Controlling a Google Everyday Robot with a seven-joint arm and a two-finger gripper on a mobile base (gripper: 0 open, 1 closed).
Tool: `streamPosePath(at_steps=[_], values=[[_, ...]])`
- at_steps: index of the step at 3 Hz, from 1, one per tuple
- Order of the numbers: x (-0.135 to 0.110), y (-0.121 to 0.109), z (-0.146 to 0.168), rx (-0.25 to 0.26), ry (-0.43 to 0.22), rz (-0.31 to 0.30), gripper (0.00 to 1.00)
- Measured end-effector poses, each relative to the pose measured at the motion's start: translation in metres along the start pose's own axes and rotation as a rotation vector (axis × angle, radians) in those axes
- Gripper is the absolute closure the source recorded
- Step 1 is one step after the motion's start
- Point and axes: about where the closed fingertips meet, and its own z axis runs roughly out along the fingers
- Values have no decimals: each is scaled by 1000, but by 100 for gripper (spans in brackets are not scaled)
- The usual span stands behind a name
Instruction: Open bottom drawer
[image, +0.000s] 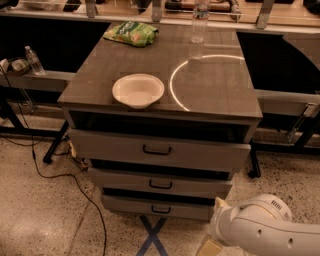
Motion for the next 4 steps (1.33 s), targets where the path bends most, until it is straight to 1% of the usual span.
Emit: streamPosePath(at_steps=[1, 2, 3, 4], values=[[9, -5, 9, 8, -12, 43, 0], [34, -35, 32, 48, -45, 99, 0], [60, -52, 69, 51, -75, 134, 0], [72, -53, 123, 15, -106, 143, 0]])
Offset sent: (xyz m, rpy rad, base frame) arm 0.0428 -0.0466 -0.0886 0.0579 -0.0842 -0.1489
